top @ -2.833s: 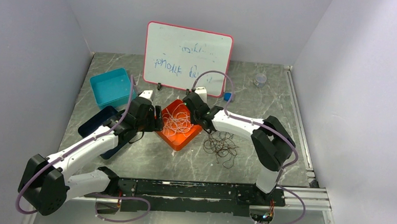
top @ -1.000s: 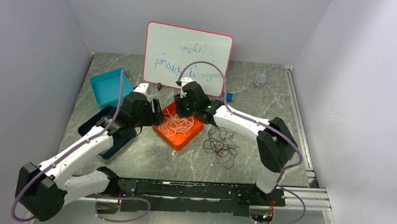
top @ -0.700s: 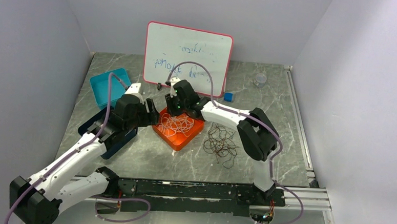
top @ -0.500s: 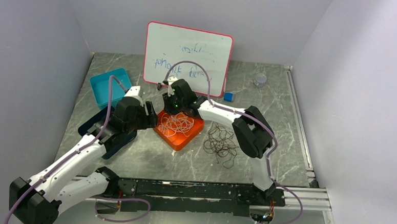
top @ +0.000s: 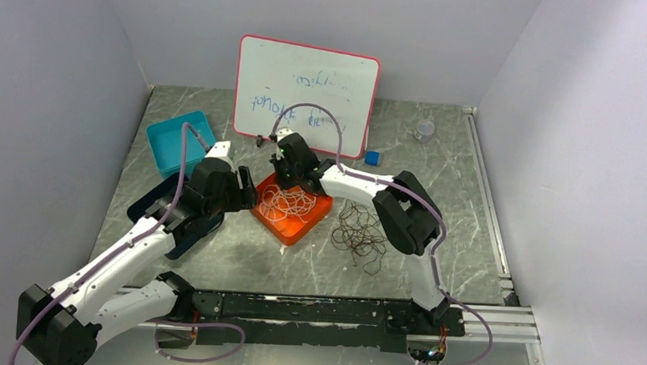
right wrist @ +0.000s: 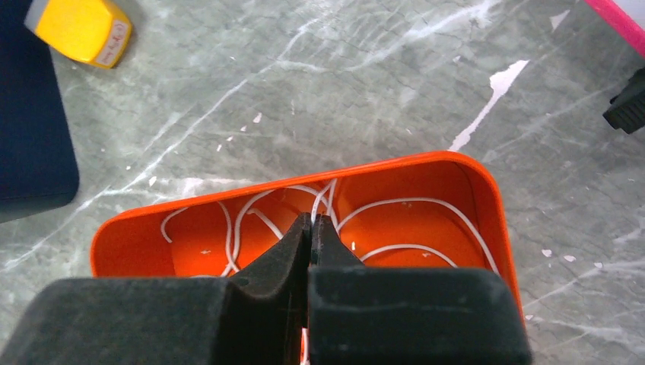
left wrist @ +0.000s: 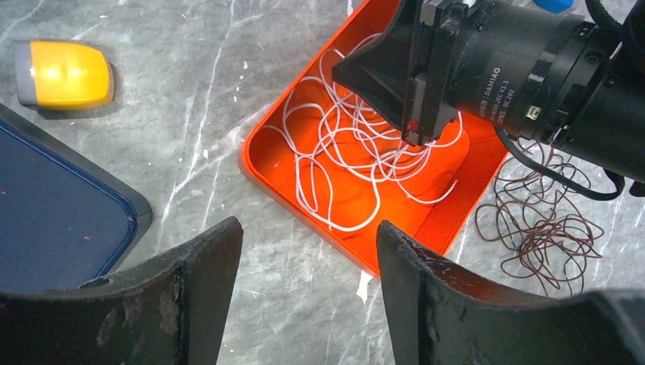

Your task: Untangle the cables

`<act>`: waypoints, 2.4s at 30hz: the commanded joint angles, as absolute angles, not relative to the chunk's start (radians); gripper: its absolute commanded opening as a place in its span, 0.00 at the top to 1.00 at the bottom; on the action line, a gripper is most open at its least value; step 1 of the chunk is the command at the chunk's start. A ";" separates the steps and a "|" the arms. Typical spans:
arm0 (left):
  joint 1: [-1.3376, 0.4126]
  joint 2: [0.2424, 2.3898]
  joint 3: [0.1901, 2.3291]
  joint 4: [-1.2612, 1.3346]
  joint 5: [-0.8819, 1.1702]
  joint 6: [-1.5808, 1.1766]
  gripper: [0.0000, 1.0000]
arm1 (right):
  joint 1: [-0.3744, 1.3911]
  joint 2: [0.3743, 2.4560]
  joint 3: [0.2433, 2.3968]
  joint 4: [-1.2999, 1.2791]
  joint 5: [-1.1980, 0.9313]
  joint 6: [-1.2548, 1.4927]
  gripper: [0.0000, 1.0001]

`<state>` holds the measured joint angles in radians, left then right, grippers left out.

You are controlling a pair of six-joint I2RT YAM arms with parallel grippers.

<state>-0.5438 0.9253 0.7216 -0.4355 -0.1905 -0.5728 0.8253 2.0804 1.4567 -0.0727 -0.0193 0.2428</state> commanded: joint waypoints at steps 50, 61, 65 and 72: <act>-0.523 1.066 0.754 -0.398 -0.145 -0.540 0.25 | 0.577 1.855 1.204 -0.248 0.315 0.413 0.34; -0.375 1.071 0.851 -0.567 -0.268 -0.525 0.01 | 0.575 1.650 1.121 -0.053 -0.028 0.261 0.33; -0.316 1.102 0.828 -0.615 -0.294 -0.521 0.00 | 0.577 1.591 1.095 -0.028 -0.091 0.243 0.33; -0.271 1.221 0.779 -0.559 -0.251 -0.576 0.00 | 0.580 1.497 1.009 -0.008 -0.110 0.228 0.32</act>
